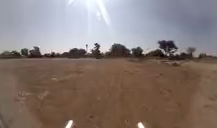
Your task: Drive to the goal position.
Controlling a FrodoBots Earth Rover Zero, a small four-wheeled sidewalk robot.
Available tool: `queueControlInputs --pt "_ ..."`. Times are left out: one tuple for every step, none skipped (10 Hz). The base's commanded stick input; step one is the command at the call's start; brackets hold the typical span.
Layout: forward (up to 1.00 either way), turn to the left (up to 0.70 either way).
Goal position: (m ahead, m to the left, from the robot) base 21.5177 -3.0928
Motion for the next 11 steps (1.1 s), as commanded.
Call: queueControlInputs --pt "0.50 0.00" --pt "0.50 0.00" --pt "0.50 0.00" --pt "0.50 0.00" --pt "0.50 0.00" --pt "0.50 0.00" --pt "0.50 0.00" --pt "0.50 0.00" --pt "0.50 0.00" --pt "0.50 0.00" --pt "0.50 0.00"
